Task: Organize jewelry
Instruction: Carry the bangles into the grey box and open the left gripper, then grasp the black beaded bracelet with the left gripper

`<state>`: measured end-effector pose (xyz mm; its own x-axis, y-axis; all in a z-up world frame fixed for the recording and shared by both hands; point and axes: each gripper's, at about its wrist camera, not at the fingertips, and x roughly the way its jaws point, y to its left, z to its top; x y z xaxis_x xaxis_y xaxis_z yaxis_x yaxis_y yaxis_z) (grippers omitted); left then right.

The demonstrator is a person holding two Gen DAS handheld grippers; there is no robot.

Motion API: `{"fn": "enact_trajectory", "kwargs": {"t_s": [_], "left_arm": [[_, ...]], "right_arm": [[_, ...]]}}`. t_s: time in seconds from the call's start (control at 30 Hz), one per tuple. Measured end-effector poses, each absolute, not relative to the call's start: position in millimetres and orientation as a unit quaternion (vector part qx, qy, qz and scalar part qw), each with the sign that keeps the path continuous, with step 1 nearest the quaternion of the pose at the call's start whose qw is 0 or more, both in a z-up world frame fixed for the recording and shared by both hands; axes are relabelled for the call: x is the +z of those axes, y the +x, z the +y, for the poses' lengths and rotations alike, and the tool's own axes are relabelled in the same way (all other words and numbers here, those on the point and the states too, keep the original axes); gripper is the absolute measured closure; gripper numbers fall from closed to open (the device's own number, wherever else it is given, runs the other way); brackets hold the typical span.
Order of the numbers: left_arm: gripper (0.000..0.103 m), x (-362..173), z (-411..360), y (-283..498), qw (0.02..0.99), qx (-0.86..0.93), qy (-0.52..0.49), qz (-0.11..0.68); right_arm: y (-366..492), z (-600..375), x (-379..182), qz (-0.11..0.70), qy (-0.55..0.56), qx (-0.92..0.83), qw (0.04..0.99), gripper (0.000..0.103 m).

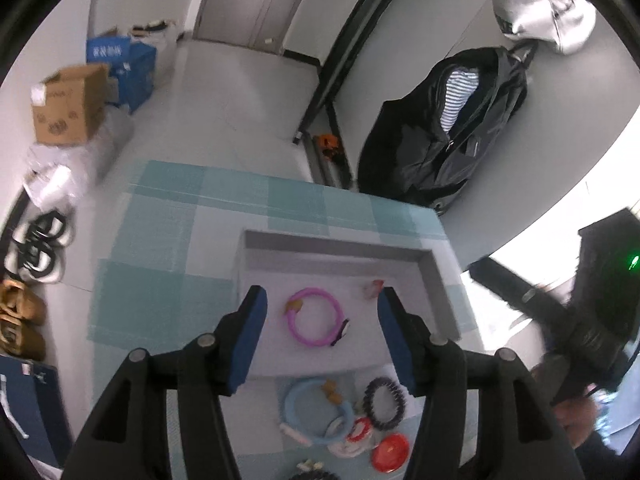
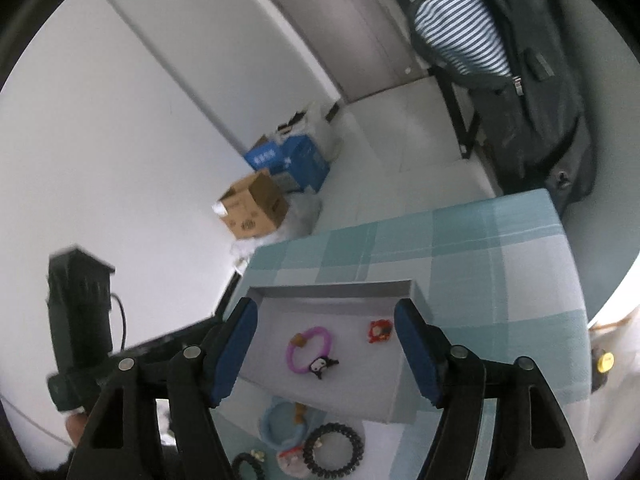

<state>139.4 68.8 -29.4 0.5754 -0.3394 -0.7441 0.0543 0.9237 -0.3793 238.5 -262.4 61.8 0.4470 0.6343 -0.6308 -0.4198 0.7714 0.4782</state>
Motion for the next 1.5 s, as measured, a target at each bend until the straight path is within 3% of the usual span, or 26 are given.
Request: {"fn": "enact_trajectory", "kwargs": {"t_s": [0.27, 0.33, 0.4, 0.63, 0.87, 1.23, 1.5], "left_arm": [[0.048, -26.7, 67.5, 107.9, 0.891, -0.06, -0.119, 0.433], [0.036, -25.2, 67.1, 100.3, 0.895, -0.048, -0.114, 0.428], [0.032, -22.1, 66.1, 91.2, 0.902, -0.035, -0.107, 0.418], [0.032, -27.4, 54.4, 63.3, 0.907, -0.017, -0.085, 0.412], [0.031, -37.6, 46.2, 50.5, 0.903, -0.009, -0.061, 0.425], [0.031, -91.9, 47.3, 46.6, 0.854, -0.022, -0.047, 0.518], [0.031, -89.6, 45.0, 51.8, 0.848, -0.057, -0.066, 0.523]], "right_arm": [[207.0, -287.2, 79.1, 0.388, 0.139, 0.304, 0.859, 0.014], [199.2, -287.2, 79.9, 0.386, 0.129, 0.306, 0.861, 0.013], [190.2, -286.6, 80.7, 0.383, 0.116, 0.308, 0.863, 0.012], [155.1, -288.4, 77.5, 0.377, 0.105, 0.313, 0.865, 0.002], [134.6, -282.4, 60.0, 0.405, 0.066, 0.31, 0.857, 0.0], [113.5, -265.9, 22.7, 0.45, -0.004, 0.291, 0.844, 0.0], [114.0, -267.5, 16.4, 0.462, -0.009, 0.28, 0.842, 0.0]]}}
